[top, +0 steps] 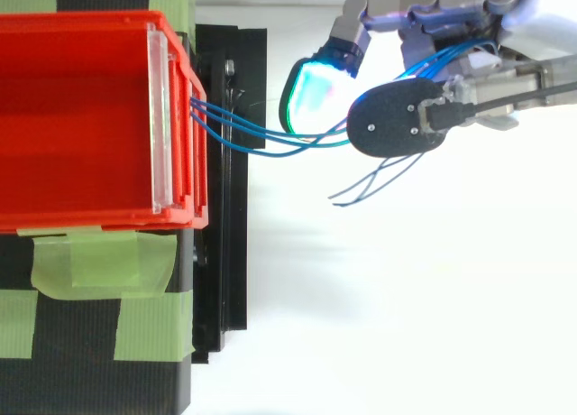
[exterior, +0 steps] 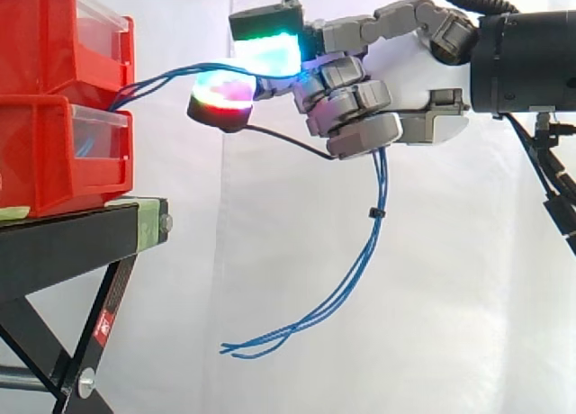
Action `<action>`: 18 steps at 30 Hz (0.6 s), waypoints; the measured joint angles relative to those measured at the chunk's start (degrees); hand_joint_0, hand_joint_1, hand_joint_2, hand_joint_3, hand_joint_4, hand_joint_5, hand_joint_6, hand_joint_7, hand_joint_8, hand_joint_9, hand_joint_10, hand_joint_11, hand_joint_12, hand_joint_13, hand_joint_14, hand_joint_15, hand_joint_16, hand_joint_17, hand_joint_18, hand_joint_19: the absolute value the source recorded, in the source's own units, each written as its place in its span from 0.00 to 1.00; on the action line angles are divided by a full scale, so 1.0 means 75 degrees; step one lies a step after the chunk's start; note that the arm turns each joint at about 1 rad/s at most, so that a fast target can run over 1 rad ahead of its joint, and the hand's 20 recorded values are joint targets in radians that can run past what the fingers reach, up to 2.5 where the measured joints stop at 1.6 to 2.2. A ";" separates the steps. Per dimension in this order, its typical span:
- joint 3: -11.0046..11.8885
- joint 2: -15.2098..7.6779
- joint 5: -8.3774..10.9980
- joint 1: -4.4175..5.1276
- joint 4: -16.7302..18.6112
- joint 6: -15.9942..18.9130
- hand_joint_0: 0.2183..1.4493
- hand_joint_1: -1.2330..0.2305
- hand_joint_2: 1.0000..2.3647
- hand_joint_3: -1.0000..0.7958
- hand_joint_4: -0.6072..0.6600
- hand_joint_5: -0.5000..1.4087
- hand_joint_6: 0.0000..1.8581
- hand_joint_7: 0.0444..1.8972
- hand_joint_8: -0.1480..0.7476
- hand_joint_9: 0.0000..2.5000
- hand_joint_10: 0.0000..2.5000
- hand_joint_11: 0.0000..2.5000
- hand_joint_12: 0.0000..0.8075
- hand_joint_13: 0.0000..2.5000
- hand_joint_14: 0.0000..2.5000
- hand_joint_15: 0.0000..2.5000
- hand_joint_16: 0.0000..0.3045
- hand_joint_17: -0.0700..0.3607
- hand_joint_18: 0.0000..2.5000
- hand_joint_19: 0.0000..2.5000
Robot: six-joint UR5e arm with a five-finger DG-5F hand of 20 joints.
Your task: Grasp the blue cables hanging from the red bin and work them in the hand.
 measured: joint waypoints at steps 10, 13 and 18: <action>0.0002 0.0004 -0.0035 0.0021 -0.0199 0.0309 0.66 0.41 0.01 0.62 0.69 0.45 0.00 0.67 0.66 0.17 1.00 1.00 0.59 0.33 1.00 0.59 0.19 0.46 0.56 0.53; 0.0002 0.0013 -0.0042 0.0021 -0.0204 0.0313 0.68 0.41 0.00 0.70 0.69 0.45 0.00 0.67 0.66 0.17 1.00 1.00 0.60 0.33 1.00 0.59 0.19 0.46 0.55 0.49; 0.0003 0.0014 -0.0068 0.0021 -0.0205 0.0327 0.54 0.43 0.51 0.67 0.69 0.46 0.01 0.68 0.65 0.14 1.00 1.00 0.61 0.31 1.00 0.59 0.20 0.48 0.49 0.41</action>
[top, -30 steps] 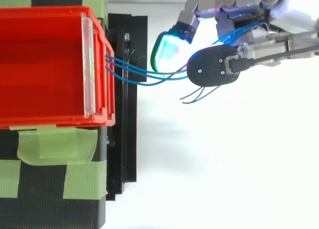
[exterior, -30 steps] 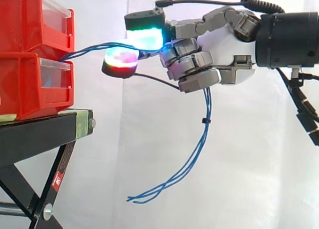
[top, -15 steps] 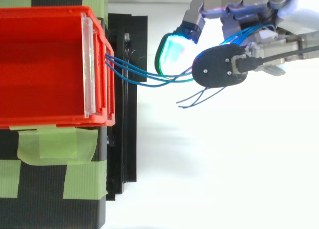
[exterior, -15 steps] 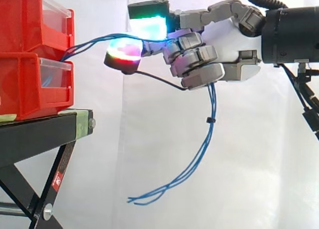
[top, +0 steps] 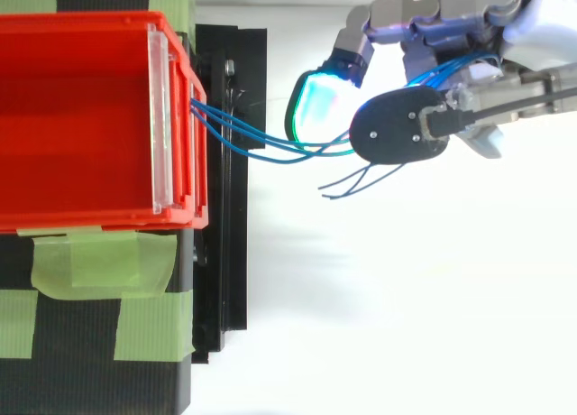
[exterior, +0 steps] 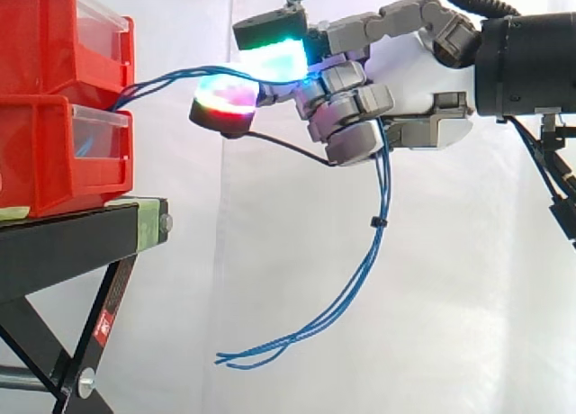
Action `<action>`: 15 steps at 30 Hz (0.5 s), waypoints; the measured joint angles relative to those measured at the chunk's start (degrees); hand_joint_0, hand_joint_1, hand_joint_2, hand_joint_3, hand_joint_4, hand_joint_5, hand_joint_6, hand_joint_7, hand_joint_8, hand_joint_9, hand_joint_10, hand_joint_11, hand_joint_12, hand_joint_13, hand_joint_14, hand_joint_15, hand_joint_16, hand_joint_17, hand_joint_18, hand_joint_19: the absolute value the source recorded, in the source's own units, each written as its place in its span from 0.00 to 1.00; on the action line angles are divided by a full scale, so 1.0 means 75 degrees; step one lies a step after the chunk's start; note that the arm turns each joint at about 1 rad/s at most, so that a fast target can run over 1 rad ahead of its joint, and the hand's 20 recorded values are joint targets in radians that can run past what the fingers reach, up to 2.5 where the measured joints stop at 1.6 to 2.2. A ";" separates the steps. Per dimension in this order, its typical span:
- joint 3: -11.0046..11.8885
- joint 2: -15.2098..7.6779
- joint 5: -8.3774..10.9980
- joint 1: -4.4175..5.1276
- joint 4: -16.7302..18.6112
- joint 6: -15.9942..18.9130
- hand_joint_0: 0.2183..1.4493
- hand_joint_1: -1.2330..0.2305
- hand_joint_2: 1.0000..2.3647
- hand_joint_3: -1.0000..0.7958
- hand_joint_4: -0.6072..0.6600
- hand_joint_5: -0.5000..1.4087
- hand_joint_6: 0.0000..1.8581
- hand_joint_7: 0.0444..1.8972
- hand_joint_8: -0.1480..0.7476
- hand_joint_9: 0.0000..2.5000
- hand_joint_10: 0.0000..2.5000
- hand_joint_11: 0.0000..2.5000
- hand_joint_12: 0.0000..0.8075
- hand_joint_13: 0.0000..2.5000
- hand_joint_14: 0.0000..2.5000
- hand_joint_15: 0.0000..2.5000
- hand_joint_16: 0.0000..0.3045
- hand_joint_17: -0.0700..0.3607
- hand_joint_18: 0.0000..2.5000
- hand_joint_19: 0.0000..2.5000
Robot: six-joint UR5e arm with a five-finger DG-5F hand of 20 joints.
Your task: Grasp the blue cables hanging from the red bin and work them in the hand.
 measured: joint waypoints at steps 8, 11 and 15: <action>0.0029 0.0076 -0.0130 0.0001 0.0005 0.0003 0.53 0.38 0.55 0.66 0.67 0.43 0.03 0.67 0.65 0.12 1.00 1.00 0.61 0.29 1.00 0.58 0.20 0.48 0.47 0.40; 0.0032 0.0137 -0.0140 0.0000 0.0001 -0.0004 0.63 0.32 0.18 0.67 0.68 0.43 0.03 0.67 0.64 0.12 1.00 1.00 0.61 0.29 1.00 0.59 0.20 0.48 0.49 0.46; 0.0033 0.0168 -0.0157 0.0000 0.0000 -0.0001 0.63 0.33 0.01 0.49 0.67 0.43 0.07 0.67 0.63 0.12 1.00 1.00 0.58 0.29 1.00 0.59 0.18 0.44 0.54 0.60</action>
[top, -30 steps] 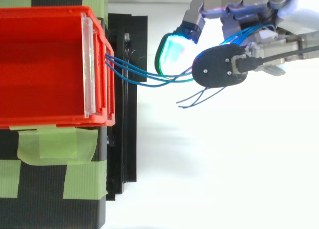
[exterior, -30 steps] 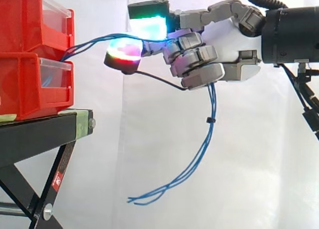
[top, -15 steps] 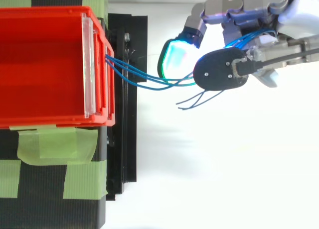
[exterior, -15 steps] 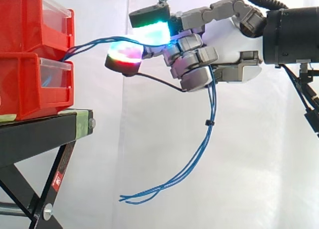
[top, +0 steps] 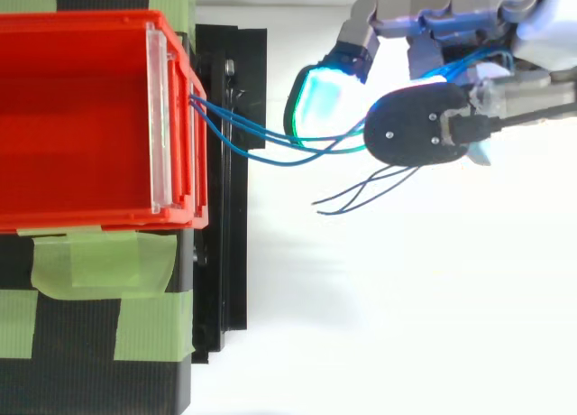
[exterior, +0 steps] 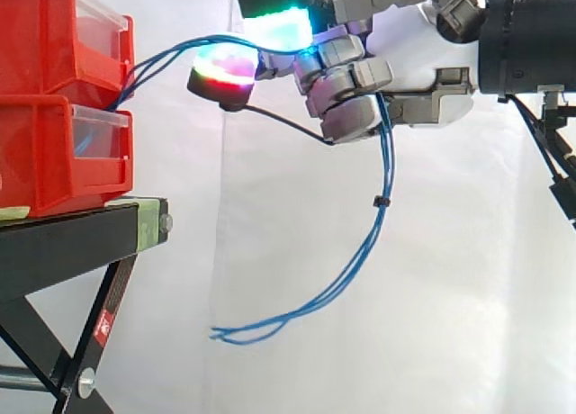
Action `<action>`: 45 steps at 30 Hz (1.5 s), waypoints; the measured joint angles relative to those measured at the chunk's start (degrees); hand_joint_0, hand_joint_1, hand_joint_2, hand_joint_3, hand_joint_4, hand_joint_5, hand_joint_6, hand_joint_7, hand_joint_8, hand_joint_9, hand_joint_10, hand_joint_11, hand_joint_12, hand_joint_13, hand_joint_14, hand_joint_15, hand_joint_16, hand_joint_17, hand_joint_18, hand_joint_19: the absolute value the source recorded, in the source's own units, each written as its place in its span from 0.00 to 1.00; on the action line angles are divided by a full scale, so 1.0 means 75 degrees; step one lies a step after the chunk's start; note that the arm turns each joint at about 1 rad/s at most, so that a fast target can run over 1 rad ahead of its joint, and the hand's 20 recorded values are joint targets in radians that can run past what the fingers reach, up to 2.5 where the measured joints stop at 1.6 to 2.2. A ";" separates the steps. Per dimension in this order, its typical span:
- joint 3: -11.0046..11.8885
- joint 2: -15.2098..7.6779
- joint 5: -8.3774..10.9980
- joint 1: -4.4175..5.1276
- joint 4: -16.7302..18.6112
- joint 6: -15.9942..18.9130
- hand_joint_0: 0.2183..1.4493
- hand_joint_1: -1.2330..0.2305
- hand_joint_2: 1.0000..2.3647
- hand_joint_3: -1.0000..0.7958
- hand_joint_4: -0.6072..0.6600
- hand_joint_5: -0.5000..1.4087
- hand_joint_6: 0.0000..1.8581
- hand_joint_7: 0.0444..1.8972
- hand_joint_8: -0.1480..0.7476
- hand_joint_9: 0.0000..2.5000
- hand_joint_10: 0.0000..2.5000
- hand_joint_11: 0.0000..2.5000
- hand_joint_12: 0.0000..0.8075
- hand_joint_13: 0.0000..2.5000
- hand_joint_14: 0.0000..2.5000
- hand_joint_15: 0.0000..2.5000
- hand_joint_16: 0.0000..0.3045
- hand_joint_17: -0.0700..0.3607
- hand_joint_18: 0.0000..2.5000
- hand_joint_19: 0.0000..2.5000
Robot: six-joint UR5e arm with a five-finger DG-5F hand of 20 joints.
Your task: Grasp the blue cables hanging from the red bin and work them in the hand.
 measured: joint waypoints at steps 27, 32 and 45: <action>0.0003 0.0005 -0.0034 0.0000 -0.0088 -0.0297 0.55 0.36 0.01 0.45 0.69 0.44 0.17 0.65 0.66 0.19 1.00 1.00 0.61 0.35 1.00 0.62 0.20 0.48 0.59 0.52; 0.0001 0.0007 -0.0046 0.0000 -0.0103 -0.0303 0.50 0.35 0.01 0.22 0.67 0.42 0.14 0.68 0.65 0.17 1.00 1.00 0.60 0.31 1.00 0.64 0.17 0.44 0.57 0.61; 0.0002 0.0006 -0.0102 -0.0012 -0.0106 -0.0350 0.58 0.32 0.01 0.26 0.67 0.42 0.15 0.67 0.63 0.16 1.00 1.00 0.58 0.31 1.00 0.62 0.17 0.43 0.57 0.64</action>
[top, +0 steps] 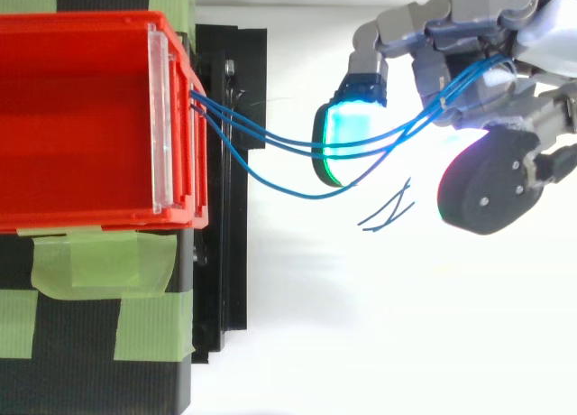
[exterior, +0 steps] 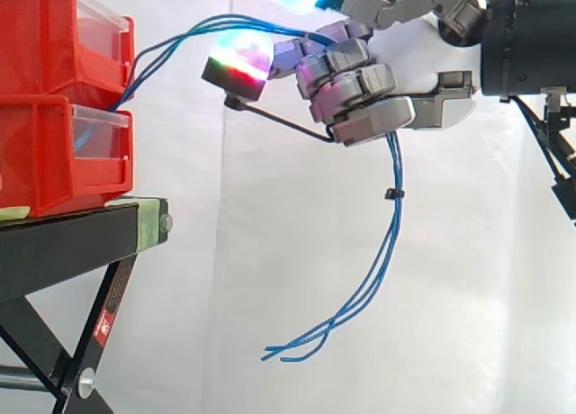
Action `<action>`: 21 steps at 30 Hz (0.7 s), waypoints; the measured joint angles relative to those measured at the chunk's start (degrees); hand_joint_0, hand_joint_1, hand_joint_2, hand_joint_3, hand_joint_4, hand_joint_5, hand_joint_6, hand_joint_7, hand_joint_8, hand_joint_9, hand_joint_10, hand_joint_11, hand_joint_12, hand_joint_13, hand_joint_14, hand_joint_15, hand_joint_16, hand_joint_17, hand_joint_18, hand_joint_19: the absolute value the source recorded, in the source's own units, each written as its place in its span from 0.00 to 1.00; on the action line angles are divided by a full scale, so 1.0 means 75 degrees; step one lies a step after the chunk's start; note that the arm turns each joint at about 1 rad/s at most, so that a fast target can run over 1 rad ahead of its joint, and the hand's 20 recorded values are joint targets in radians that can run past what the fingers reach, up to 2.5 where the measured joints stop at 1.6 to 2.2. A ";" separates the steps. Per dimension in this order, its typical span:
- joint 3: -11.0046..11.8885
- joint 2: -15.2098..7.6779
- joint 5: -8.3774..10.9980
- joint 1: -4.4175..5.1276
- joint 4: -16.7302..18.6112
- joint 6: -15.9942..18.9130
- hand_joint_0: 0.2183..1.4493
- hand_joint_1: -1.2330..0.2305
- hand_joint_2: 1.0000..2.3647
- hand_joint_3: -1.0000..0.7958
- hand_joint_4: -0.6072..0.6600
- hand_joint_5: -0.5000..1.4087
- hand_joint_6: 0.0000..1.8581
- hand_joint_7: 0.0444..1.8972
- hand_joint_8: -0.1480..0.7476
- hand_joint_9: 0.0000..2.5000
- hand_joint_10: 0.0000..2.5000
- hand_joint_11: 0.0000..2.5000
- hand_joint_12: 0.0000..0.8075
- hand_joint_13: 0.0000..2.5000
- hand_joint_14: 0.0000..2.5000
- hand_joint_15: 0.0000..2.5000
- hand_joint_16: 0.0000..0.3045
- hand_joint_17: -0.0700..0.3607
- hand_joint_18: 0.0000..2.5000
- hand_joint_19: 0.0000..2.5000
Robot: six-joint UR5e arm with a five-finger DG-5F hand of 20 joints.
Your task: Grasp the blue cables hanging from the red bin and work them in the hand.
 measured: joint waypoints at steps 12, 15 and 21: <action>0.0000 -0.0003 0.0022 -0.0025 0.0000 -0.0103 0.45 0.40 0.00 0.00 0.68 0.44 0.16 0.67 0.65 0.21 1.00 1.00 0.58 0.34 1.00 0.61 0.18 0.45 0.59 0.57; 0.0000 -0.0005 0.0120 -0.0038 0.0000 -0.0288 0.45 0.40 0.00 0.00 0.68 0.44 0.18 0.66 0.65 0.22 1.00 1.00 0.58 0.35 1.00 0.61 0.18 0.45 0.60 0.57; 0.0000 -0.0007 0.0557 -0.0065 0.0004 -0.0534 0.55 0.38 0.01 0.19 0.67 0.46 0.22 0.66 0.65 0.24 1.00 1.00 0.57 0.36 1.00 0.62 0.17 0.43 0.62 0.63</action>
